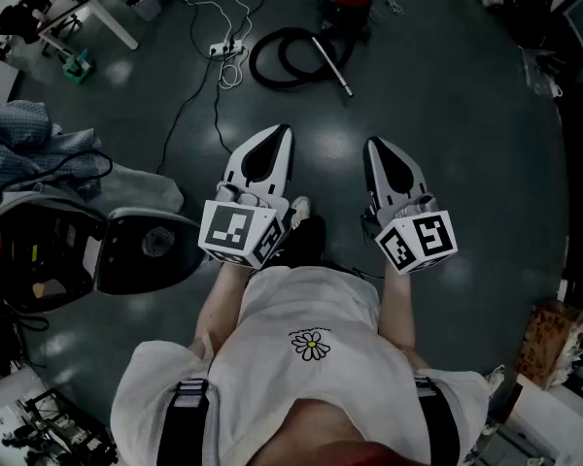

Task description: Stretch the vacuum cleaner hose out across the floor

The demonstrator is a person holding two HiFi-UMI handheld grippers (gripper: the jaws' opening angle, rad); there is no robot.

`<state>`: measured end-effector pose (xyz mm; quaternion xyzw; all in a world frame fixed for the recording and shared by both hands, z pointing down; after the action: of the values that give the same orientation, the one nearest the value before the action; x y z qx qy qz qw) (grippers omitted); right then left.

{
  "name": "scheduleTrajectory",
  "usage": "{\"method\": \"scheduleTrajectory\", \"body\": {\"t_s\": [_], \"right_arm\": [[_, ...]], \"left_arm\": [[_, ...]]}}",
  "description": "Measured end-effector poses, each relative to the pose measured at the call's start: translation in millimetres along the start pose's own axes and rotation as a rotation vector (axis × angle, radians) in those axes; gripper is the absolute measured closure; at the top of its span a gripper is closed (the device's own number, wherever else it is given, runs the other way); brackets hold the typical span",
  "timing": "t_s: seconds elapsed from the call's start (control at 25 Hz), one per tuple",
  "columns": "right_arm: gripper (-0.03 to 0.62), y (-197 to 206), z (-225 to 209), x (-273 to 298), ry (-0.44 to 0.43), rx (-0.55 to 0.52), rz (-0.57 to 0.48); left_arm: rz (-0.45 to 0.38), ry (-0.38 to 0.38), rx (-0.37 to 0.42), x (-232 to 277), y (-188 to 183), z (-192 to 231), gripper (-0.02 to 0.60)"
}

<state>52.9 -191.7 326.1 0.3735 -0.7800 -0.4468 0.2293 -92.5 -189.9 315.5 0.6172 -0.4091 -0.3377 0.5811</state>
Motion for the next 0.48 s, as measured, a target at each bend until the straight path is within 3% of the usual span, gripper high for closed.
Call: {"method": "scheduleTrajectory", "body": {"t_s": [0.16,0.48], "right_arm": [[0.582,0,-34,67,0.029,-0.127,0.024],[0.580,-9,-125,159,0.032,-0.083,0.145]], "left_arm": [[0.012,-0.012,-0.037,59,22,44,0.577],[0.025,-0.019,-0.143,187,45,88,0.577]]}}
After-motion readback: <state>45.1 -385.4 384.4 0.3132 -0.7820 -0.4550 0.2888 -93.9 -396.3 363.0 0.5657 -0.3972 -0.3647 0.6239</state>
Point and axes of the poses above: the fingertips, and each gripper's own axes: x forward along the fingers, z to its left, y out of its underside, the point moved 2 cm from there along -x, backward along the fingers, and after that the axes turned 15 degrees about x, right-handed, at the moved point
